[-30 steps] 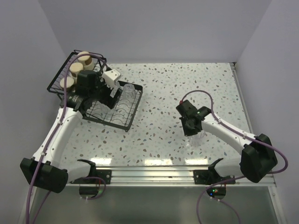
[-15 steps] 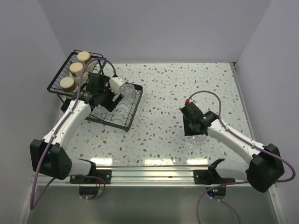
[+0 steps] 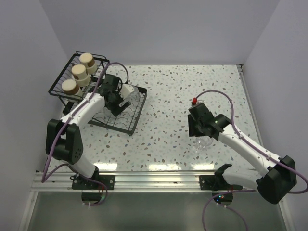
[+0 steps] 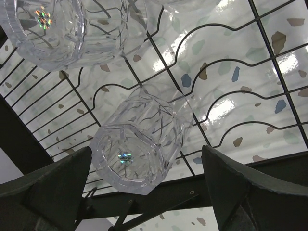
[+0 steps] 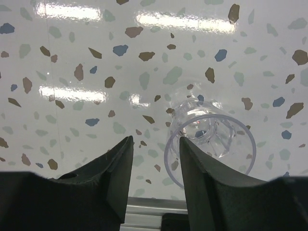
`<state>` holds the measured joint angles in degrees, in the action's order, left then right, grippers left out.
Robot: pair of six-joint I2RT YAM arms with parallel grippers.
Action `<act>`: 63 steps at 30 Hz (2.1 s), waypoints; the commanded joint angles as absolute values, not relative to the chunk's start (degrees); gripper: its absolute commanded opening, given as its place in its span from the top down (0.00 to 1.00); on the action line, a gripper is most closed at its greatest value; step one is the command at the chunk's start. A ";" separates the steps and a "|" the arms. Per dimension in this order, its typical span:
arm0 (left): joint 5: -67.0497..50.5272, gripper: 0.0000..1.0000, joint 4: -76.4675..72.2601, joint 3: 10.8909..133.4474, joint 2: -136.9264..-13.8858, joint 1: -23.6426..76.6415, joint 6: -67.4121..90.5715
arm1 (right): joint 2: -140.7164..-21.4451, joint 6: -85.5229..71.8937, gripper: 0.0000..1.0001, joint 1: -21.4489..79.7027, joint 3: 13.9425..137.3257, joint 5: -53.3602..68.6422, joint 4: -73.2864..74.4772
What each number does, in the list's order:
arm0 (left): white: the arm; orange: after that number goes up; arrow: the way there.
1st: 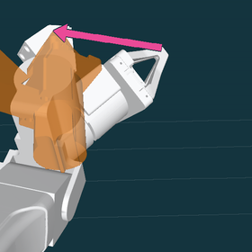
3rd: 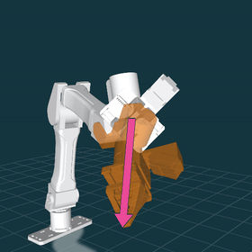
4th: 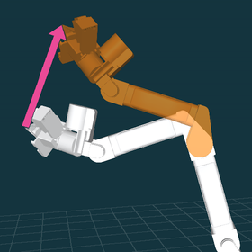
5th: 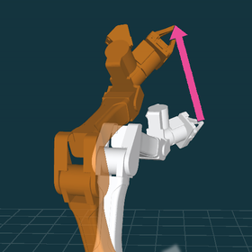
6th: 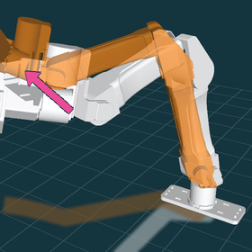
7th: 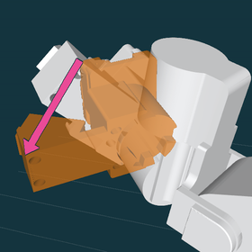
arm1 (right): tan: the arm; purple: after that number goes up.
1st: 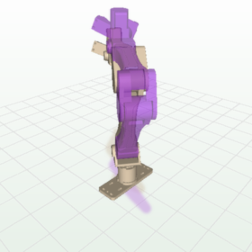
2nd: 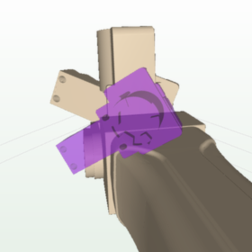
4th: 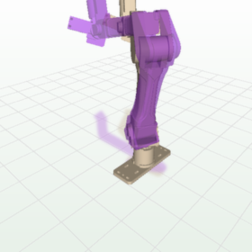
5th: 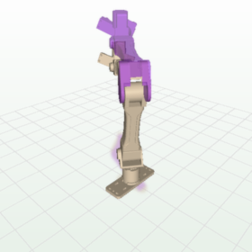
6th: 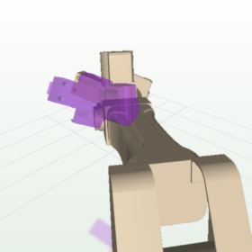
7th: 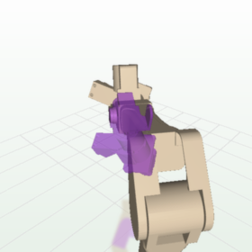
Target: Unload the cups from the dish rack
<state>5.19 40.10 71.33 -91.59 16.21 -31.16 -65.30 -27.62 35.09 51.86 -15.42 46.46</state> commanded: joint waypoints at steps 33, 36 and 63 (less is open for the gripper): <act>0.36 0.77 45.52 76.20 -97.47 13.54 -34.54 | -61.44 -24.17 0.49 34.98 55.89 -13.36 45.17; 0.26 1.00 47.37 78.22 -96.16 13.62 -33.84 | -61.00 -23.12 0.46 34.98 57.47 -12.83 45.88; -43.54 1.00 31.21 87.54 -68.82 13.01 -8.09 | -65.21 -41.48 0.16 34.98 64.34 34.45 -12.91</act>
